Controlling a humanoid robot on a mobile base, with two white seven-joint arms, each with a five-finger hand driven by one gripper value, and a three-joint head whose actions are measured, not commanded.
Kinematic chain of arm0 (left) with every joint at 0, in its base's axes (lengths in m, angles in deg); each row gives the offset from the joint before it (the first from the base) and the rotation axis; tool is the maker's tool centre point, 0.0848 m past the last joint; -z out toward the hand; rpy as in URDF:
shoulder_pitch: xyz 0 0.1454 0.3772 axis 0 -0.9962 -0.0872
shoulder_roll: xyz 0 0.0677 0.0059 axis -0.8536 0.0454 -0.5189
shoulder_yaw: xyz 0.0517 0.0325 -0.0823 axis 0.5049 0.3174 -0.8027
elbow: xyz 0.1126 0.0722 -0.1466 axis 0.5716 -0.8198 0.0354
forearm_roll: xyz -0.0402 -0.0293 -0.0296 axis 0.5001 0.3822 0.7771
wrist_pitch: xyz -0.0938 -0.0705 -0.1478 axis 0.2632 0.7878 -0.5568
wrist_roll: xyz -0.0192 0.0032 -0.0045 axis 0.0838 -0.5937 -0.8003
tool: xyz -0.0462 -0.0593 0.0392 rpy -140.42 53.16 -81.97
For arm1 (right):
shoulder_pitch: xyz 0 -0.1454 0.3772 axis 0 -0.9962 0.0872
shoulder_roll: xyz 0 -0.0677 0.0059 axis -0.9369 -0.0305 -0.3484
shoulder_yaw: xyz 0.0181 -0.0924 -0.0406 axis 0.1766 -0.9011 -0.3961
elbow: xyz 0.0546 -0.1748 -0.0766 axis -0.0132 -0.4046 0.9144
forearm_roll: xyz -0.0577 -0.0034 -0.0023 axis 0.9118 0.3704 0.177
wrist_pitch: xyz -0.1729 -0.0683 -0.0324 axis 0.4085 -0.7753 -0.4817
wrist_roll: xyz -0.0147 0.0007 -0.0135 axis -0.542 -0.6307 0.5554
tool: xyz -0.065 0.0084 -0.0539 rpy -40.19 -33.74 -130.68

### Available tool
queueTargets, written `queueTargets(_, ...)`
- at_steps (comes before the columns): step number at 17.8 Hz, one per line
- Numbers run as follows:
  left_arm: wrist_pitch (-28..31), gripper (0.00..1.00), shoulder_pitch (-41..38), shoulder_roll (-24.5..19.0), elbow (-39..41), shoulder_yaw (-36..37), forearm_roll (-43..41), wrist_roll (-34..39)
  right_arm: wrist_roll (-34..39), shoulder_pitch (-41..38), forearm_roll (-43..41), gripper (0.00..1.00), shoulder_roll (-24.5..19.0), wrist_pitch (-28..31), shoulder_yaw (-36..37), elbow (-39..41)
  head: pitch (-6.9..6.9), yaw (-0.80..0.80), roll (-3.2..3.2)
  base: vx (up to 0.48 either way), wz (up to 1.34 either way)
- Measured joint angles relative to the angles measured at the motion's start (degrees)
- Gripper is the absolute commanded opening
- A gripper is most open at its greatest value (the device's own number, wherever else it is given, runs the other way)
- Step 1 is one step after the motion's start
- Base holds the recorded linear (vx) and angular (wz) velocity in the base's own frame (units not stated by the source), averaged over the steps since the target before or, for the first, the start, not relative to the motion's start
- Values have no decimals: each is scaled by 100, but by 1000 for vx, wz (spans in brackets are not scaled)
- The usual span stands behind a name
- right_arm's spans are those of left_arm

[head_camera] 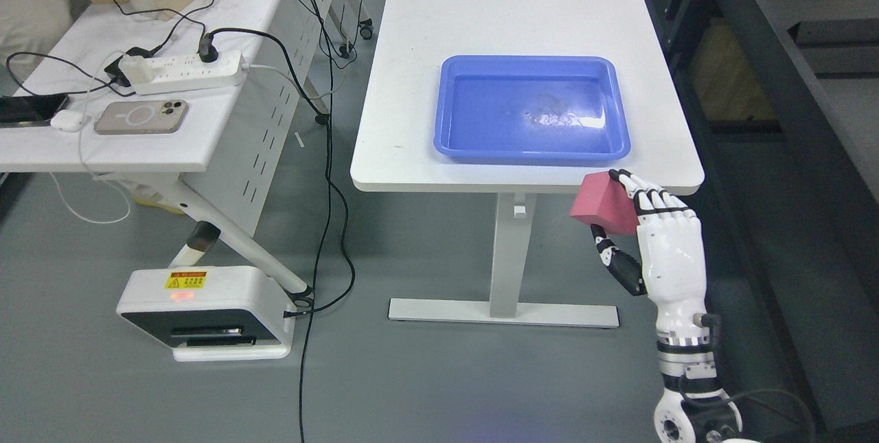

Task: Pick pink block from left shelf to tray
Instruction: 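Turn and carry the held block toward the blue tray on the table, then lower the block into the blue tray and open the right hand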

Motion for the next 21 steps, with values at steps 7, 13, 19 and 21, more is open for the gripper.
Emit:
queueTargets(7, 0, 100, 0, 0, 0, 0, 0, 0, 110, -54, 18, 4, 0, -194, -37, -1, 1, 0, 0, 287, 18)
queueTargets(13, 0, 100, 0, 0, 0, 0, 0, 0, 565, -85, 126, 4, 0, -223, -149, -8, 1, 0, 0, 231, 0)
queueTargets(19, 0, 100, 0, 0, 0, 0, 0, 0, 784, -199, 331, 46, 0, -33, -337, -17, 1, 0, 0, 184, -35)
queueTargets(21, 0, 100, 0, 0, 0, 0, 0, 0, 796, -251, 271, 60, 0, 121, -382, -19, 1, 0, 0, 161, -39)
